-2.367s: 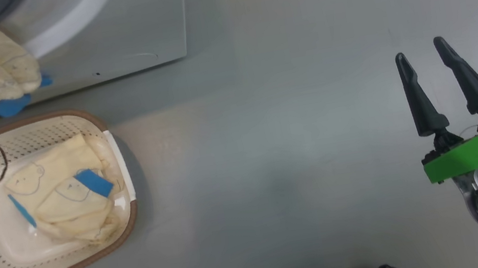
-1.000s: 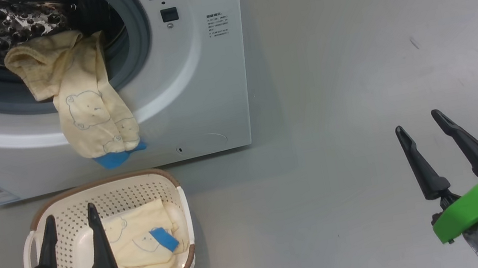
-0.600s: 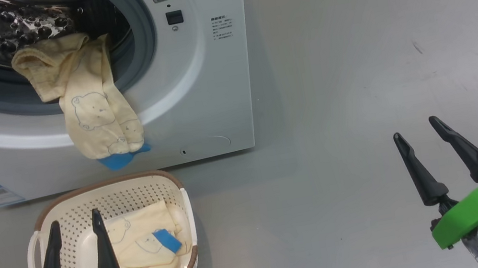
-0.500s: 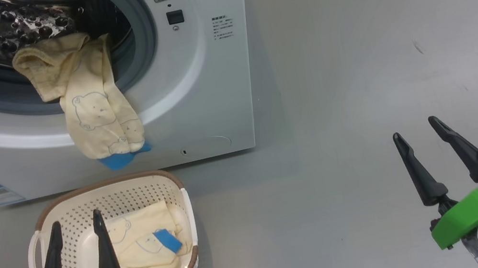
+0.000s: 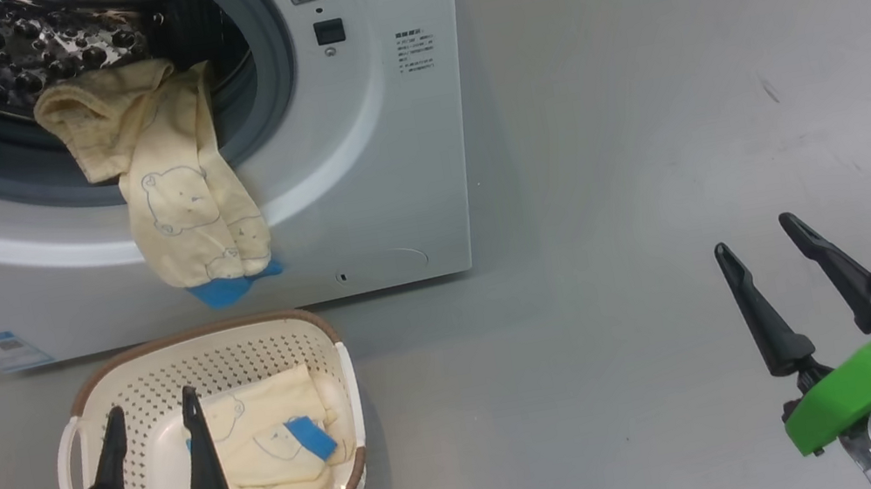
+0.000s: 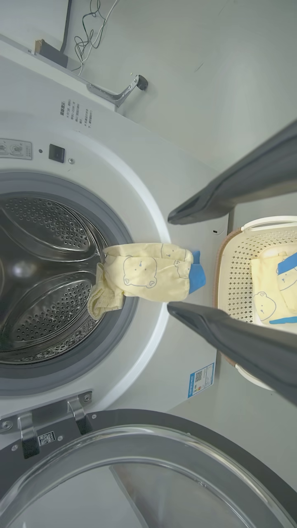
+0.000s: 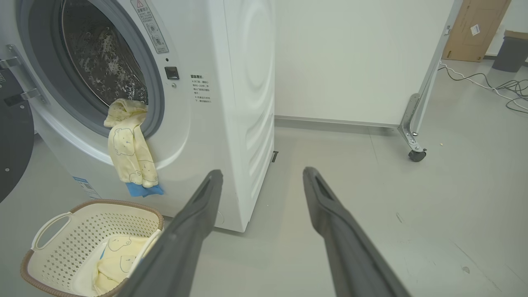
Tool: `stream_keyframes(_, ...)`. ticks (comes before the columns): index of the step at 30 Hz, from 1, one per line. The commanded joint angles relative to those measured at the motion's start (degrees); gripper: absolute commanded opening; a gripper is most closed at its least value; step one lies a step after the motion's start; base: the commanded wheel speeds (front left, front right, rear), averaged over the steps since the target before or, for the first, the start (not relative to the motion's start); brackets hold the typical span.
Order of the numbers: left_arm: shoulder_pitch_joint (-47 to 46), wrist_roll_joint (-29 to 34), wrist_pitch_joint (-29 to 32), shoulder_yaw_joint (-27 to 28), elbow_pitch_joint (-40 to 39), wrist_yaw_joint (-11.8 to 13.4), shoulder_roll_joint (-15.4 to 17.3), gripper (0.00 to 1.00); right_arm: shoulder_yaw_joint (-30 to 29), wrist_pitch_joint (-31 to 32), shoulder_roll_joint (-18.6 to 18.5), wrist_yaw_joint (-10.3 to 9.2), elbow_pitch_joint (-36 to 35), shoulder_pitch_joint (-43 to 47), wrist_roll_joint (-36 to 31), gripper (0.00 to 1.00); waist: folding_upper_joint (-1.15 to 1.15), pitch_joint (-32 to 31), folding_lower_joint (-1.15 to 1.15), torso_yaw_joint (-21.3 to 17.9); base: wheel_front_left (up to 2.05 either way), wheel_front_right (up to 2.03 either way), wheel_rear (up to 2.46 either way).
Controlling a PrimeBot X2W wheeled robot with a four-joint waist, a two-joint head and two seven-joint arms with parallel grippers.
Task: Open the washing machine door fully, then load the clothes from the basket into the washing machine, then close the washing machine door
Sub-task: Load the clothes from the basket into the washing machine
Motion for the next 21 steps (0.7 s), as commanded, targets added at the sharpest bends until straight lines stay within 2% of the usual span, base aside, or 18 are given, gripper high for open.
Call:
stream_keyframes(1,-3.4,0.3,0.0,1.6,-1.1,3.6,0.4,1.0,1.3,0.3,-0.5,-0.01,-2.1,-1.2,-0.3,1.0,0.0,0.2,0.0,0.1,0.0,0.0,0.0)
stream_keyframes(13,-12.2,-1.6,1.4,0.8,9.7,0.4,0.0,1.0,2.3,-0.1,-0.5,-0.01,-2.4,-3.5,0.3,1.0,0.0,4.1,0.0,-1.7,0.0,0.0,0.0)
stream_keyframes(21,-25.2,-4.0,2.1,1.7,24.7,-3.3,0.3,1.0,3.6,-1.2,-0.5,-0.01,-2.3,-7.5,1.2,1.0,0.0,12.1,0.0,-5.2,0.0,0.0,0.0)
